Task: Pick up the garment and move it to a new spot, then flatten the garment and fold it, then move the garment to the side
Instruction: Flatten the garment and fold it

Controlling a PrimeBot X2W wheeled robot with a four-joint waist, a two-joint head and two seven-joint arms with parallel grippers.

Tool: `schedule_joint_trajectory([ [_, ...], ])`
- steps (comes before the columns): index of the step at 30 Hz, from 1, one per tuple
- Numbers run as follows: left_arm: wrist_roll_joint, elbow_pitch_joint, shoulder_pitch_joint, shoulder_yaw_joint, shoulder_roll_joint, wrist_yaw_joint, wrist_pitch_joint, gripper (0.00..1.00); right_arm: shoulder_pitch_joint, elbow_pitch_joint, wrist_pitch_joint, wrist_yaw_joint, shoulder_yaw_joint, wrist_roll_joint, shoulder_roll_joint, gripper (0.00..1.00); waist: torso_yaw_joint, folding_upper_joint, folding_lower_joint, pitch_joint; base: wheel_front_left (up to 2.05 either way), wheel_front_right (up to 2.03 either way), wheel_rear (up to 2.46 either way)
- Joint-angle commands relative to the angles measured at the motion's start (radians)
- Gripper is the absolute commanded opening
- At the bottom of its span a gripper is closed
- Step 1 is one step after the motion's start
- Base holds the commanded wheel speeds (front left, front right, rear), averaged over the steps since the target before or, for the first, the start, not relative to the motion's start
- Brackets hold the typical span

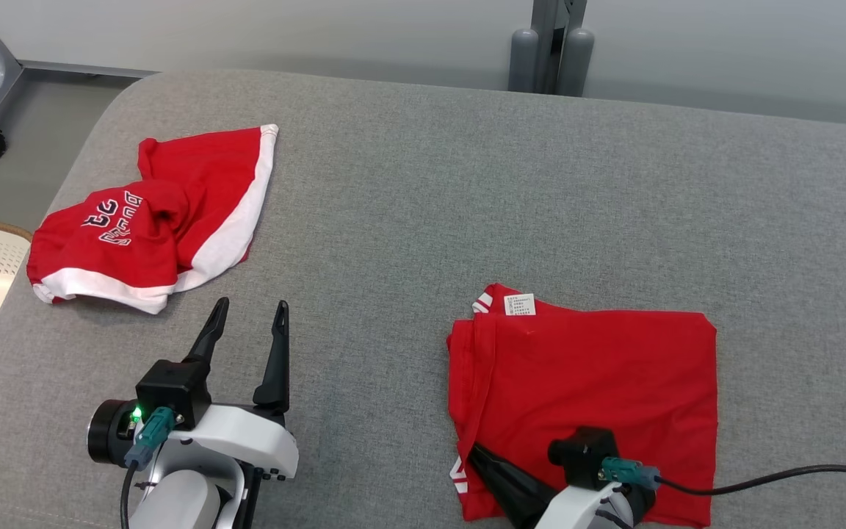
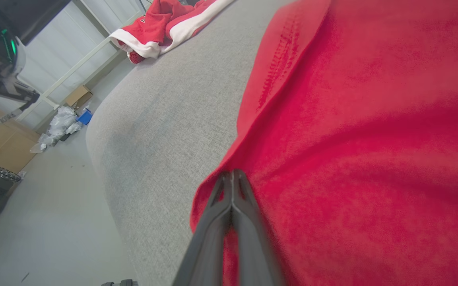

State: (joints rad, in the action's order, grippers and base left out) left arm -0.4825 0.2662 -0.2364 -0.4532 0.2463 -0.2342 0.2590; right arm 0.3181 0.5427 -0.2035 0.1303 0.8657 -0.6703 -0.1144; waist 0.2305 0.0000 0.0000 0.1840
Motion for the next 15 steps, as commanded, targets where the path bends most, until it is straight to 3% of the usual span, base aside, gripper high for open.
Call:
schedule_joint_trajectory([
  [1, 0.006, 0.002, -0.013, 0.005, 0.002, 0.003, 0.004, 1.0, 0.015, 0.01, -0.018, 0.001, 0.014, -0.017, -0.006, 0.0, -0.004, 0.0, 0.0, 0.001, 0.0, 0.0, 0.0],
  [8, 0.007, 0.0, -0.004, 0.017, 0.011, -0.001, 0.005, 1.0, 0.041, -0.053, -0.055, 0.0, -0.063, -0.008, -0.046, 0.0, -0.036, 0.0, 0.0, -0.002, 0.0, 0.0, 0.0],
  [15, 0.005, -0.013, 0.008, 0.028, 0.023, -0.012, 0.006, 1.0, -0.013, -0.169, -0.06, 0.0, -0.269, 0.08, -0.093, 0.0, -0.093, 0.0, 0.0, -0.022, 0.0, 0.0, 0.0],
])
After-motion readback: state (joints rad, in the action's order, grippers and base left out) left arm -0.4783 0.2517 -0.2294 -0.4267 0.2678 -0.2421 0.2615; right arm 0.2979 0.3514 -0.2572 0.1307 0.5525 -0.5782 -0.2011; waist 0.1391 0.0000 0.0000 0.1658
